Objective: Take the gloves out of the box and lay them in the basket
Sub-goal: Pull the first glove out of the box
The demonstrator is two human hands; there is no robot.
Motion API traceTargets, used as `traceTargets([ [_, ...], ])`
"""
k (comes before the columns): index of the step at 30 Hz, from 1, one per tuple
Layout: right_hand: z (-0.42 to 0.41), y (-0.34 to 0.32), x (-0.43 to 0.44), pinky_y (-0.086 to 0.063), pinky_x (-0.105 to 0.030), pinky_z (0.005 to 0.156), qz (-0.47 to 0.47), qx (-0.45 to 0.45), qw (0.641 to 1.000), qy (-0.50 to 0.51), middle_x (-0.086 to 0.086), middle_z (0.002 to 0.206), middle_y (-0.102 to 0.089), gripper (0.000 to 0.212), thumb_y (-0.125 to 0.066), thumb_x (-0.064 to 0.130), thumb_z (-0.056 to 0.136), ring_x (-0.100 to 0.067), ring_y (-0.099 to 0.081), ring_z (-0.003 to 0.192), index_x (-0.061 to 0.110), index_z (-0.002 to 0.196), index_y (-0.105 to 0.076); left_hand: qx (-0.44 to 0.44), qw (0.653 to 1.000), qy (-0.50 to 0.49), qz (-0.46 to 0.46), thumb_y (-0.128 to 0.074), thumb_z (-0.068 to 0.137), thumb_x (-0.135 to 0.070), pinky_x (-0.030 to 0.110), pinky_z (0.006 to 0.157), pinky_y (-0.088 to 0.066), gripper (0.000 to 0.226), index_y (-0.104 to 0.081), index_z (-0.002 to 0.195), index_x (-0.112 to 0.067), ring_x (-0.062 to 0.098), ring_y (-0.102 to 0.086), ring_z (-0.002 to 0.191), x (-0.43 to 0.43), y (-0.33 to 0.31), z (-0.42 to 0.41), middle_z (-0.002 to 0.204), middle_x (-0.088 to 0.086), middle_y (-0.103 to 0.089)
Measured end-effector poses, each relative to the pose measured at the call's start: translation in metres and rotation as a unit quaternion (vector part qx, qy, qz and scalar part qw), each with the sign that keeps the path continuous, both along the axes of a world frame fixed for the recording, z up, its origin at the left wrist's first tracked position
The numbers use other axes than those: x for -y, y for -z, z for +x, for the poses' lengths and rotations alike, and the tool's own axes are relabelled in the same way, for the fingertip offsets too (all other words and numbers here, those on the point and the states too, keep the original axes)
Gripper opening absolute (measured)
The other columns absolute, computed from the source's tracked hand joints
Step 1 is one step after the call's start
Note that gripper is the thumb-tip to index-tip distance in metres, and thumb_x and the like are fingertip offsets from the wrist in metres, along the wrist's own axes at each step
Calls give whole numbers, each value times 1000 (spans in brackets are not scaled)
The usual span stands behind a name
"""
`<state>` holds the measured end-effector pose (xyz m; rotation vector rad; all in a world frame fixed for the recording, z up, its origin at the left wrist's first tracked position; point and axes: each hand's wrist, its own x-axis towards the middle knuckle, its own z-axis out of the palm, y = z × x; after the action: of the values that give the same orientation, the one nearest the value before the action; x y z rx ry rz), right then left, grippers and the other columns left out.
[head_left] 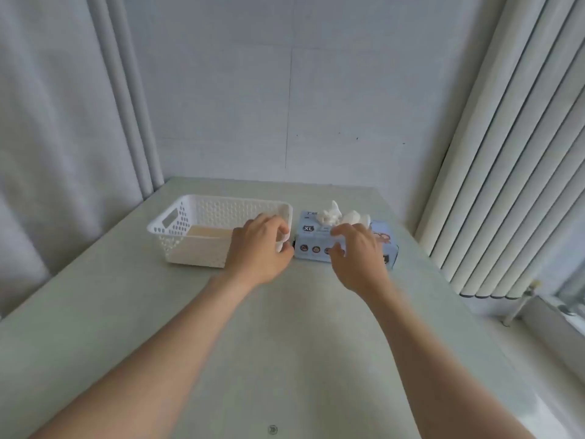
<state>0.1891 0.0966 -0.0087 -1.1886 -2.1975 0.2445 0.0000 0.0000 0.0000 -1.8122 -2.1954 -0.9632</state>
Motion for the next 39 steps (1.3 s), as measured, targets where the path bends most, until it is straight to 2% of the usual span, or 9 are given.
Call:
traceTargets([
  [6, -17, 23, -30, -36, -42, 107, 53, 19, 998, 7, -6, 131, -54, 43, -63, 19, 92, -32, -49, 121, 19, 135, -61, -79, 988, -53, 122, -66, 86, -19, 41, 80, -40, 17, -61, 102, -22, 25, -64, 83, -29, 35, -3, 90, -7, -68],
  [14, -27, 41, -45, -32, -45, 106, 114, 59, 991, 33, -4, 126, -59, 57, -69, 38, 80, -31, -53, 116, 19, 133, -61, -150, 959, -43, 235, -69, 92, -10, 45, 95, -40, 15, -69, 105, -17, 31, -58, 100, -42, 48, -3, 110, 3, -62],
  [24, -4, 24, -37, -36, -38, 93, 123, 29, 991, -43, 5, 99, -54, 51, -61, 52, 70, -22, -48, 91, 23, 112, -61, -175, 953, 52, 243, -68, 89, -2, 46, 103, -43, 18, -74, 105, -9, 34, -56, 115, -39, 46, 11, 121, 9, -66],
  [28, 6, 13, -21, -44, -33, 62, 106, -74, 990, -63, 14, 66, -53, 24, -54, 45, 82, -12, -49, 58, 22, 85, -60, -124, 959, 145, 209, -60, 93, 0, 34, 99, -50, 20, -70, 111, 0, 30, -60, 110, -29, 43, 30, 121, 13, -63],
  [30, 10, 8, -15, -43, -33, 50, 101, -124, 986, -35, 11, 49, -49, 17, -55, 39, 88, -12, -47, 45, 23, 84, -58, -91, 965, 167, 179, -60, 94, -8, 31, 92, -52, 20, -67, 112, -2, 24, -62, 107, -23, 42, 39, 120, 9, -62],
  [32, 10, 4, -12, -48, -35, 53, 78, -151, 985, -26, 5, 43, -49, 11, -61, 31, 92, -16, -47, 43, 24, 100, -59, -56, 972, 181, 137, -57, 98, -22, 35, 84, -54, 21, -64, 113, -9, 19, -61, 103, -20, 41, 41, 117, 1, -59],
  [34, 12, 0, -9, -50, -33, 61, 59, -155, 986, -28, 2, 44, -51, 24, -64, 31, 91, -16, -48, 44, 27, 114, -60, -36, 976, 186, 103, -54, 100, -36, 37, 80, -54, 25, -61, 113, -15, 14, -60, 103, -16, 42, 42, 116, -7, -58],
  [37, 11, 0, -11, -45, -28, 58, 53, -155, 986, -20, 6, 43, -50, 6, -67, 34, 93, -15, -47, 44, 30, 96, -72, -21, 979, 182, 85, -55, 101, -44, 36, 90, -53, 31, -60, 120, -19, 12, -60, 111, -11, 45, 41, 124, -10, -57],
  [39, 10, 0, -13, -41, -21, 60, 70, -173, 982, 5, 10, 47, -53, 14, -68, 33, 96, -13, -49, 47, 29, 86, -76, -14, 979, 183, 86, -56, 103, -38, 37, 100, -50, 32, -58, 127, -18, 15, -58, 120, -9, 46, 41, 133, -7, -55],
])
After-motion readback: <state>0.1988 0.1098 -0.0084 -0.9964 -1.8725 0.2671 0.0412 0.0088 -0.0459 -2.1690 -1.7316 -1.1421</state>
